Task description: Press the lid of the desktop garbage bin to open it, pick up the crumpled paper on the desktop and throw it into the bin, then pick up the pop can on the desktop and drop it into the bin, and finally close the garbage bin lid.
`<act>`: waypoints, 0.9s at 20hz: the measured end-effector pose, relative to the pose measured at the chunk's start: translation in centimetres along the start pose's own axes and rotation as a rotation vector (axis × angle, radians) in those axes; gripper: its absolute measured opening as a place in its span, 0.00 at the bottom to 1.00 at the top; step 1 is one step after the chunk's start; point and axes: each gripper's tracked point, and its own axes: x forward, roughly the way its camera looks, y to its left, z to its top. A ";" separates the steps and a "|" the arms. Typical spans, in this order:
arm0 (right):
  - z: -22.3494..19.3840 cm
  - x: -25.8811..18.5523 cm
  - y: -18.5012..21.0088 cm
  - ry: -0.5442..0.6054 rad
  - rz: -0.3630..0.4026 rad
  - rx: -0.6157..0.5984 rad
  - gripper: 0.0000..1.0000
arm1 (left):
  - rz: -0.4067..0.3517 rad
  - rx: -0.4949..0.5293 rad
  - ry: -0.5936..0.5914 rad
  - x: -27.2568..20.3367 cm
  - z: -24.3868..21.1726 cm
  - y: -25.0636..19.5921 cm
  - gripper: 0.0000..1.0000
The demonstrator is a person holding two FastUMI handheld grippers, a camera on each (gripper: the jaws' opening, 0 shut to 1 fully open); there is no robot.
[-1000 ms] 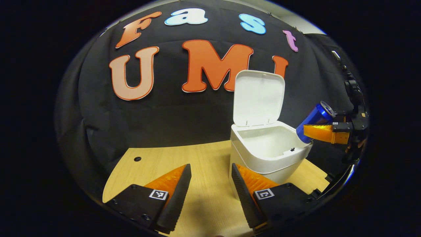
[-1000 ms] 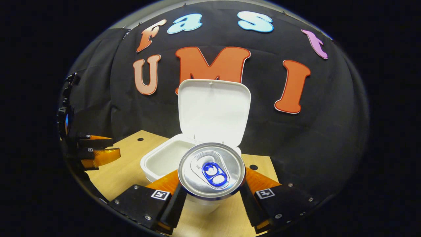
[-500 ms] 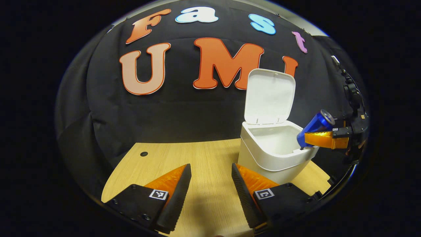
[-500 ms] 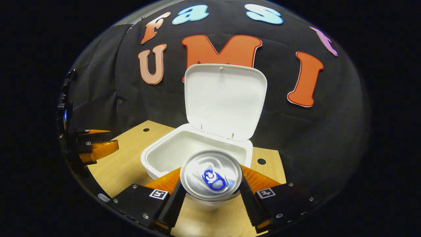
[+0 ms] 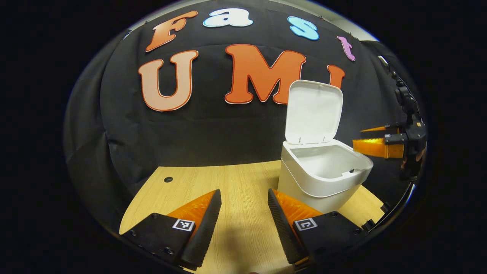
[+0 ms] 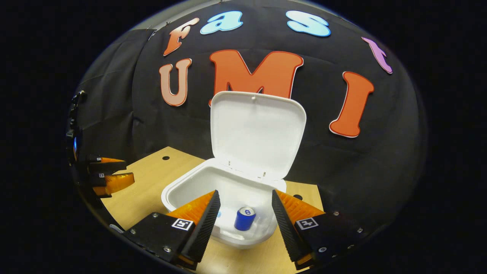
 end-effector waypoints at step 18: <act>18.6 4.0 -3.3 -0.309 -0.090 -0.076 0.82 | 0.157 -0.055 -0.029 -1.9 -0.5 7.5 0.89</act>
